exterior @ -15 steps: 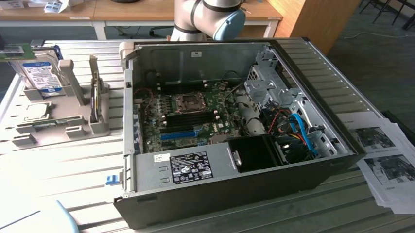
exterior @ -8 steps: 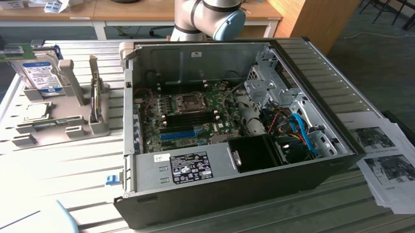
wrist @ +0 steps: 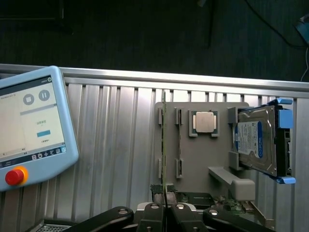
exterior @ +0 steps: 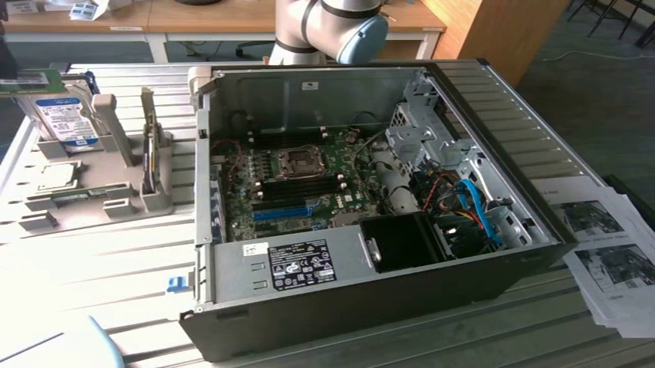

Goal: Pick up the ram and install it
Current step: 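Pick up the ram and move it above insertion slot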

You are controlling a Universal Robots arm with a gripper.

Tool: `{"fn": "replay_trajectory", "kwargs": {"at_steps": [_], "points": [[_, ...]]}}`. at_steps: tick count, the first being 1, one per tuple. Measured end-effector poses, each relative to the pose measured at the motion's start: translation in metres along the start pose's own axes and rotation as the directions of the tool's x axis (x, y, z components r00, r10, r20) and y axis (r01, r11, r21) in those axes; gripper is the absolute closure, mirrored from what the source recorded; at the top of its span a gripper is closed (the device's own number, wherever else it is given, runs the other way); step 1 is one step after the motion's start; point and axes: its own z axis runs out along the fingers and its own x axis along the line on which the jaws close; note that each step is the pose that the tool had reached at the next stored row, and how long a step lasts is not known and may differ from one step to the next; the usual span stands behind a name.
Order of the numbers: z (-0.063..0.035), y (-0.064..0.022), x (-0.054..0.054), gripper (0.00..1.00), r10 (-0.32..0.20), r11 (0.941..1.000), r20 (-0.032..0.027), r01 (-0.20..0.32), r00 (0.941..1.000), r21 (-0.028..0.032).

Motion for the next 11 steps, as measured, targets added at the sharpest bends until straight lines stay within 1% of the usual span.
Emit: {"fn": "replay_trajectory", "kwargs": {"at_steps": [11], "points": [[-0.0012,-0.0192,0.001,0.89,0.000,1.0000,0.0001,0.000,1.0000,-0.0023]]}}
